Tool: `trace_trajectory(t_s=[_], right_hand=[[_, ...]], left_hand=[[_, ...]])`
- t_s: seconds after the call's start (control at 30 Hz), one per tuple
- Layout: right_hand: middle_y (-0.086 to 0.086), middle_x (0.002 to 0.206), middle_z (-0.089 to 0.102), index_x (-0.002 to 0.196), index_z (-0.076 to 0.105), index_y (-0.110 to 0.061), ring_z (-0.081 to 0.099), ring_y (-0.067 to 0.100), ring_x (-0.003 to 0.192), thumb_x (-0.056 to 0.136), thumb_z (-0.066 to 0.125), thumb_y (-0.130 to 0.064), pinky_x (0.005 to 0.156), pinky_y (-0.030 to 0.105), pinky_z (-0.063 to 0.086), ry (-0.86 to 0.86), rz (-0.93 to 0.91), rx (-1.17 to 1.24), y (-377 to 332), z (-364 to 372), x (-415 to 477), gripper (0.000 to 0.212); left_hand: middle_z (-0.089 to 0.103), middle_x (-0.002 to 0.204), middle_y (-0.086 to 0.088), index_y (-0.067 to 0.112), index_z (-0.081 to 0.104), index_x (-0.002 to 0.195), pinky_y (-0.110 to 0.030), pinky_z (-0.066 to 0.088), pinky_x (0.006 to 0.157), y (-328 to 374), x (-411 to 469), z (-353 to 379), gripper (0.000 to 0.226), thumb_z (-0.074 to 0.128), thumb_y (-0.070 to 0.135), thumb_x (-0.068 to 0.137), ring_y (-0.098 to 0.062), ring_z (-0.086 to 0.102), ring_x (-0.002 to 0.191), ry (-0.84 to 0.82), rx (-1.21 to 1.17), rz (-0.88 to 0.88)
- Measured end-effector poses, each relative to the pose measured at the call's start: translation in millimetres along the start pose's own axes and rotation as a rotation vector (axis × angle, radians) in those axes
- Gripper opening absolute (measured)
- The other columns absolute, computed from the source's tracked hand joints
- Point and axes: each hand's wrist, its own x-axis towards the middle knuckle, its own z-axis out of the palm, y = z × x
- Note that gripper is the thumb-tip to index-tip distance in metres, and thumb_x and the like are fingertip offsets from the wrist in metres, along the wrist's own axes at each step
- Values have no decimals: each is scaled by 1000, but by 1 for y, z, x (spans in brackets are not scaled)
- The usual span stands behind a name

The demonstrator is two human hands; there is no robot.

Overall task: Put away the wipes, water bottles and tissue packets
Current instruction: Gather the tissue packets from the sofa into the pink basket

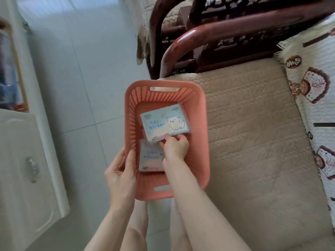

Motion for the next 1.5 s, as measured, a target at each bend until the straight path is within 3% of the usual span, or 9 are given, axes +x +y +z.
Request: trace_trajectory(t_s=[0.17, 0.37, 0.43, 0.7, 0.93, 1.07, 1.3, 1.43, 1.5], right_hand=[[10, 89, 66, 78, 60, -9, 65, 21, 69, 87, 60, 8, 68, 33, 56, 3, 91, 82, -4, 58, -2, 19], [18, 85, 67, 72, 62, -1, 68, 26, 73, 85, 64, 8, 69, 27, 56, -89, 113, 75, -12, 100, -16, 16], [15, 82, 67, 83, 65, 2, 69, 26, 78, 85, 66, 3, 65, 23, 57, -128, 63, 13, -13, 106, -21, 3], [8, 121, 63, 128, 52, -10, 62, 8, 99, 88, 68, -15, 83, 25, 53, -351, -210, -192, -57, 108, -43, 43], [7, 120, 64, 118, 56, -16, 62, 14, 112, 87, 69, -15, 82, 22, 55, -474, -373, -247, -123, 130, -38, 33], [-4, 111, 67, 110, 60, -25, 65, 7, 106, 84, 72, -20, 90, 29, 55, -511, -438, -263, -168, 159, -20, 29], [0, 109, 68, 114, 60, -17, 64, 12, 106, 86, 69, -14, 102, 40, 49, -521, -434, -259, -246, 221, 14, 30], [6, 111, 68, 116, 60, -13, 64, 16, 107, 87, 67, -9, 103, 43, 47, -541, -444, -266, -283, 252, 29, 30], [5, 108, 68, 111, 60, -16, 64, 13, 103, 87, 67, -8, 104, 43, 47, -545, -459, -270, -300, 263, 35, 27]], left_hand=[[76, 96, -3, 28, 73, 96, -22, 57, 71, 17, 28, -22, 25, 56, 10, 96, -13, 70, 82, -14, -22, -13], [75, 102, -7, 24, 74, 101, -27, 58, 77, 36, 66, -42, 23, 55, 11, 96, -17, 71, 89, -24, -26, -4], [75, 101, -2, 30, 75, 99, -30, 57, 82, 42, 78, -46, 26, 55, 13, 97, -18, 70, 93, -27, -17, 12], [76, 87, 9, 30, 75, 90, -17, 54, 69, 74, 124, -51, 30, 53, 11, 98, -4, 66, 77, 23, -68, 48], [74, 78, 16, 24, 70, 94, -12, 52, 64, 112, 170, -28, 24, 52, 8, 98, 3, 65, 69, 77, -87, 82], [74, 76, 17, 28, 69, 90, -11, 53, 62, 143, 207, -4, 28, 52, 7, 98, 5, 66, 68, 93, -95, 97], [73, 74, 20, 43, 76, 77, -11, 53, 62, 202, 267, 36, 45, 54, 10, 97, 6, 65, 67, 133, -44, 84], [74, 78, 18, 23, 71, 99, -12, 54, 65, 226, 303, 54, 21, 54, 11, 97, 4, 65, 69, 176, -15, 107], [73, 75, 19, 21, 69, 98, -11, 52, 63, 236, 318, 66, 20, 53, 10, 97, 6, 62, 66, 184, 1, 126]])
